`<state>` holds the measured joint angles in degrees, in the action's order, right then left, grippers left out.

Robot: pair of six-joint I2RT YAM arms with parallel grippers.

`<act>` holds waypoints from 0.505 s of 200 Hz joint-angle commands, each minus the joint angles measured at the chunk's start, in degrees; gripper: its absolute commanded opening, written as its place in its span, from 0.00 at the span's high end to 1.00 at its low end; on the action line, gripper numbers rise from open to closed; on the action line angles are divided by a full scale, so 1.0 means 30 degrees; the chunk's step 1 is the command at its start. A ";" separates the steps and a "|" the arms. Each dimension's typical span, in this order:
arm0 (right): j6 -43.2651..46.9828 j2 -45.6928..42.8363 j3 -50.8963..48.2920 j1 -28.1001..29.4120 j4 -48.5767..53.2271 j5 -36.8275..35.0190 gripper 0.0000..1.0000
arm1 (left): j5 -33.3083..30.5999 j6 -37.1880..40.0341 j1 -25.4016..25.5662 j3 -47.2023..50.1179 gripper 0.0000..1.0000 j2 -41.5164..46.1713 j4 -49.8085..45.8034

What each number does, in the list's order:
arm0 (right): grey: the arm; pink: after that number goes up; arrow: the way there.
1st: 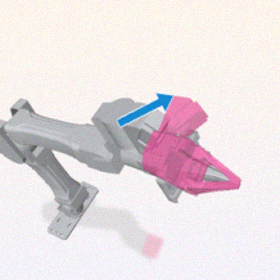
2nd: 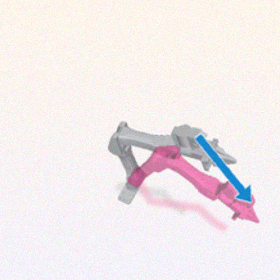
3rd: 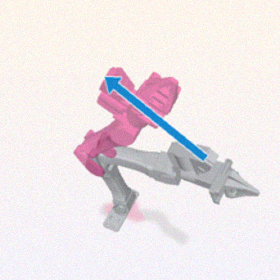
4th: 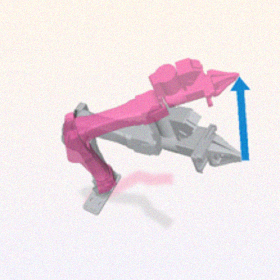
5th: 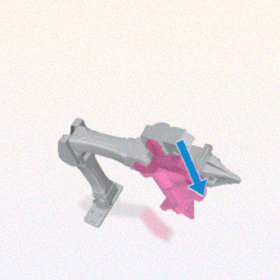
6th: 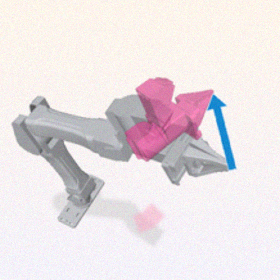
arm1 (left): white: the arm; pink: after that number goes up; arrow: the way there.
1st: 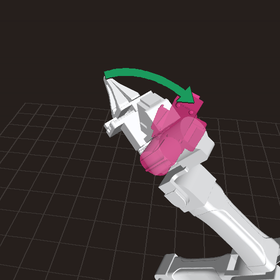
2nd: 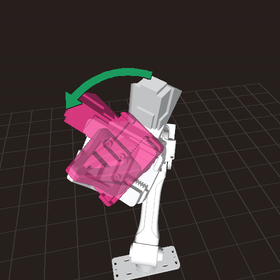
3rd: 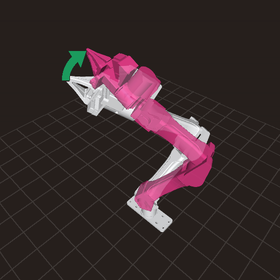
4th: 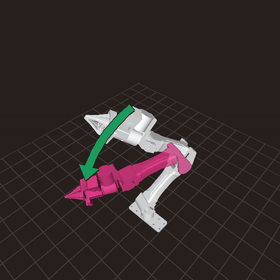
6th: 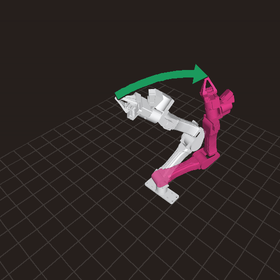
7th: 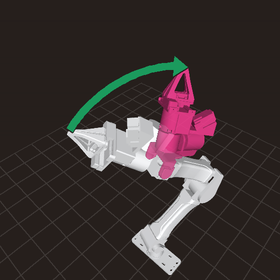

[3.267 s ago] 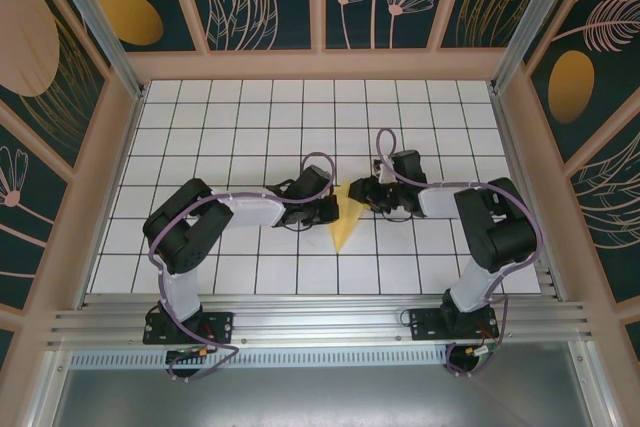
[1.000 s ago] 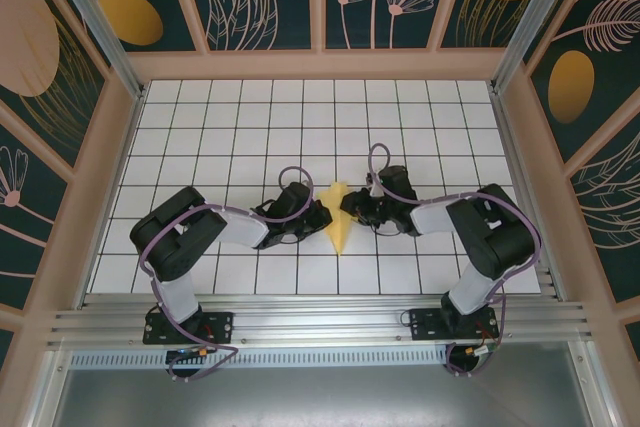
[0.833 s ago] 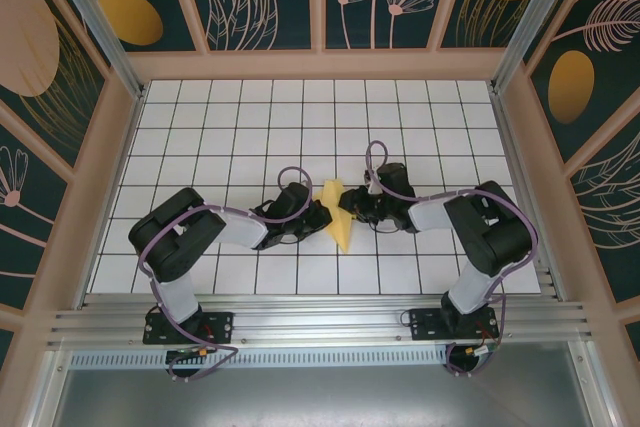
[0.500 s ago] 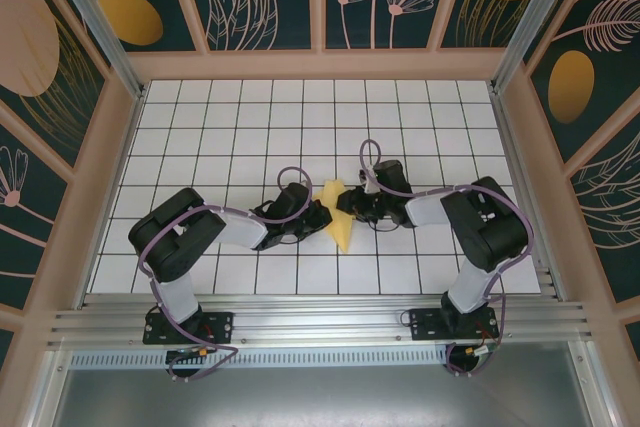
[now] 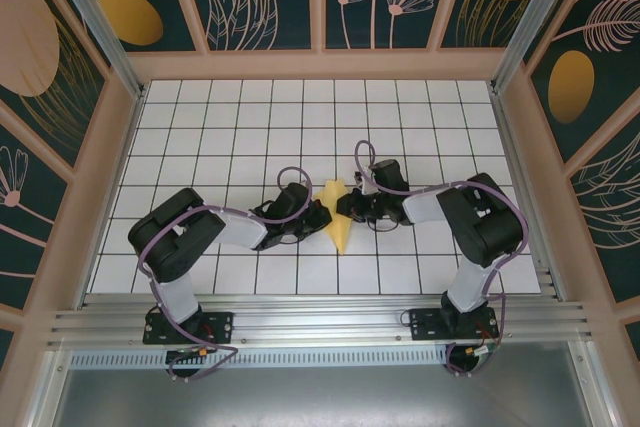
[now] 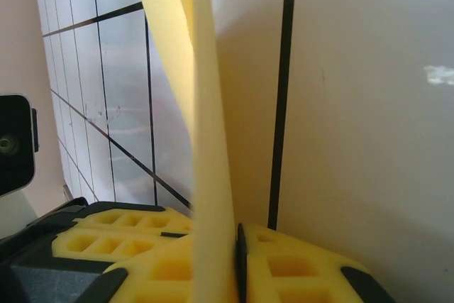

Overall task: Fold a paper plane with a square sheet of paper (pick it up from the middle)
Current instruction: Turn over the paper at the center of the table.

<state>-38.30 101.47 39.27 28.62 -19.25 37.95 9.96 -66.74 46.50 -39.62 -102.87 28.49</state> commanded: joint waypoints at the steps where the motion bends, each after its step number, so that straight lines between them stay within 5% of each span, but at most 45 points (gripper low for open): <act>1: 0.0918 -0.0200 0.0762 0.0131 0.1113 -0.0332 0.88 | -0.0536 0.0024 -0.0061 0.0342 0.91 0.1099 0.0233; 42: 0.2880 -0.2074 0.2016 0.0130 0.4964 -0.2909 0.92 | -0.1665 0.0639 -0.0064 0.1121 0.83 0.3567 0.0196; 101: 0.6063 -0.4997 0.4976 0.0808 1.3551 -1.4650 0.91 | -0.7574 0.1809 -0.0113 0.2322 0.72 0.8719 -0.5313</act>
<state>-25.67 90.11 50.15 29.15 6.70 14.76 -2.52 -63.83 46.50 -34.92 -82.17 21.78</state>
